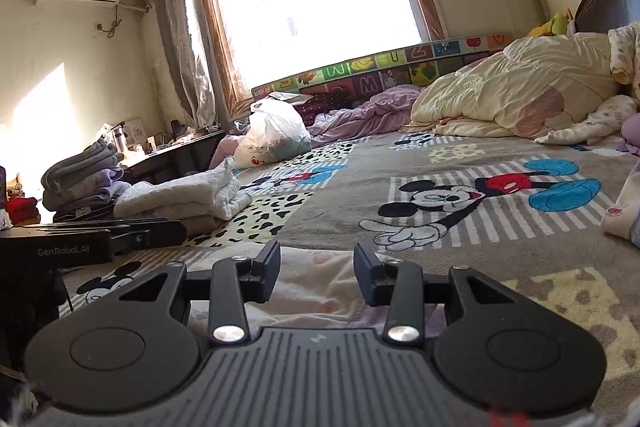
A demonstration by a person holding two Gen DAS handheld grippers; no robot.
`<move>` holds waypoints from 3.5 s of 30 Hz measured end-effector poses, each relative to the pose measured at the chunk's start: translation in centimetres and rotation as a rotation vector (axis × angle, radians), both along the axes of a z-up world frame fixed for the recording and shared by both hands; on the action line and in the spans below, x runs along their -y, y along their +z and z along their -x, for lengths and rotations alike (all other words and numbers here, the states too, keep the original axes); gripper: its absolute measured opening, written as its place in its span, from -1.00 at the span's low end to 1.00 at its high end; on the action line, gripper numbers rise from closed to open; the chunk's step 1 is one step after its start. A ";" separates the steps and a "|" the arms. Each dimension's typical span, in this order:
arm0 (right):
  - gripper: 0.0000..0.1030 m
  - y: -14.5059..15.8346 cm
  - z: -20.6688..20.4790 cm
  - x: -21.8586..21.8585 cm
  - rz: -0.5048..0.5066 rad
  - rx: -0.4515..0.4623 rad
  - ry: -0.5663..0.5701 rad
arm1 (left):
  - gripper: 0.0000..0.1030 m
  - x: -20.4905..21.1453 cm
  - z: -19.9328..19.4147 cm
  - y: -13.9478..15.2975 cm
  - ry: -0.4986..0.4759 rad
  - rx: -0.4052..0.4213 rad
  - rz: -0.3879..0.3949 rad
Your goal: Fold clothes
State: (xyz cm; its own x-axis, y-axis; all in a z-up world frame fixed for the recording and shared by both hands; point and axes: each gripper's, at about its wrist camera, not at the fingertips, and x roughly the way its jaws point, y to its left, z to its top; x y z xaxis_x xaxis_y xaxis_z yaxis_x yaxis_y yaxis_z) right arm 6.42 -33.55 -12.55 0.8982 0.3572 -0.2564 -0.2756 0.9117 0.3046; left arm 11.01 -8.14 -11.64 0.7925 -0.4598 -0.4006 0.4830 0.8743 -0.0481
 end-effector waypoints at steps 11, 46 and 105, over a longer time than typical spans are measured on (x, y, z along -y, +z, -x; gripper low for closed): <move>-0.24 -2.3 0.4 -1.2 0.090 -0.116 -0.022 | -0.34 0.2 0.6 -3.2 -0.022 -0.009 -0.096; 0.80 -5.0 2.0 4.4 -0.386 -0.327 -0.184 | 0.42 -9.1 0.7 -2.5 0.175 -0.370 0.436; 0.20 -4.1 2.6 7.7 -0.427 -0.360 -0.320 | 0.00 1.7 -4.3 -1.5 0.078 -0.626 0.595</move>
